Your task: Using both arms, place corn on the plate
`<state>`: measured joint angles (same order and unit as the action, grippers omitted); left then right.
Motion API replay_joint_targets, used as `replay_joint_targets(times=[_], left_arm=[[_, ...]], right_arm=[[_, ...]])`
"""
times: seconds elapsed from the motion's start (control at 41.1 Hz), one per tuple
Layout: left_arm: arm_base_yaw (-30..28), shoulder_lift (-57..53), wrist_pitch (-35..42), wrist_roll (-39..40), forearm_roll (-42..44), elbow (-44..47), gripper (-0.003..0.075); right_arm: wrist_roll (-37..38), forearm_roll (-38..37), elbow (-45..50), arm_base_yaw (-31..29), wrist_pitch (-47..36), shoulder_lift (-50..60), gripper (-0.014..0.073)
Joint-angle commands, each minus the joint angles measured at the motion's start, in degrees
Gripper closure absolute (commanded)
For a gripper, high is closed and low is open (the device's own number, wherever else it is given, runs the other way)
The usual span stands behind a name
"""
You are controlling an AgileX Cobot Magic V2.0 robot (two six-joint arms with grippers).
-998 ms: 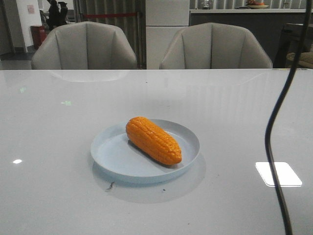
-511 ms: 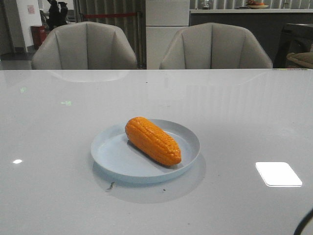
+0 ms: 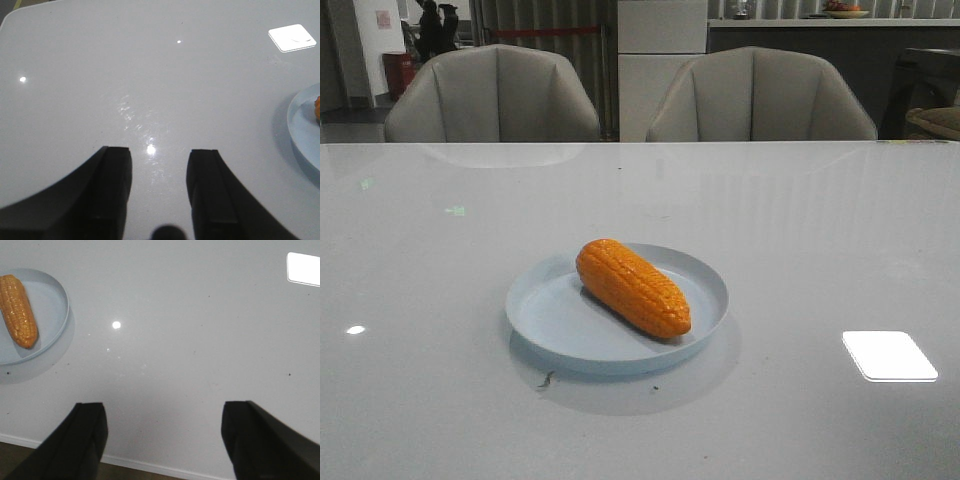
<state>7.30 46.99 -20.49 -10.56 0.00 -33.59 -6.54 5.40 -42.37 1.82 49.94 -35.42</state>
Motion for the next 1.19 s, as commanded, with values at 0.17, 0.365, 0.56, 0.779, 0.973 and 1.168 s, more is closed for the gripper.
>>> replay_joint_targets(times=[0.17, 0.365, 0.56, 0.779, 0.973, 1.168], left_arm=[[-0.05, -0.34, 4.59, 0.51, -0.58, -1.62, 0.0372], [-0.05, 0.00, 4.59, 0.51, -0.58, -1.62, 0.0372], [-0.05, 0.00, 4.59, 0.51, -0.58, -1.62, 0.0372], [-0.05, 0.00, 4.59, 0.51, -0.58, -1.62, 0.0372], [-0.05, -0.12, 5.01, 0.51, -1.26, -1.62, 0.0375], [-0.05, -0.61, 8.08, 0.51, -9.89, -1.62, 0.0593]], right_arm=[[0.39, 0.12, -1.44, -0.27, -3.08, 0.77, 0.0013], [0.39, 0.12, -1.44, -0.27, -3.02, 0.77, 0.0013], [0.39, 0.12, -1.44, -0.27, -3.02, 0.77, 0.0013], [0.39, 0.12, -1.44, -0.27, -3.02, 0.77, 0.0013], [0.39, 0.12, -1.44, -0.27, -3.02, 0.77, 0.0013], [0.39, 0.12, -1.44, -0.27, -3.02, 0.77, 0.0013]])
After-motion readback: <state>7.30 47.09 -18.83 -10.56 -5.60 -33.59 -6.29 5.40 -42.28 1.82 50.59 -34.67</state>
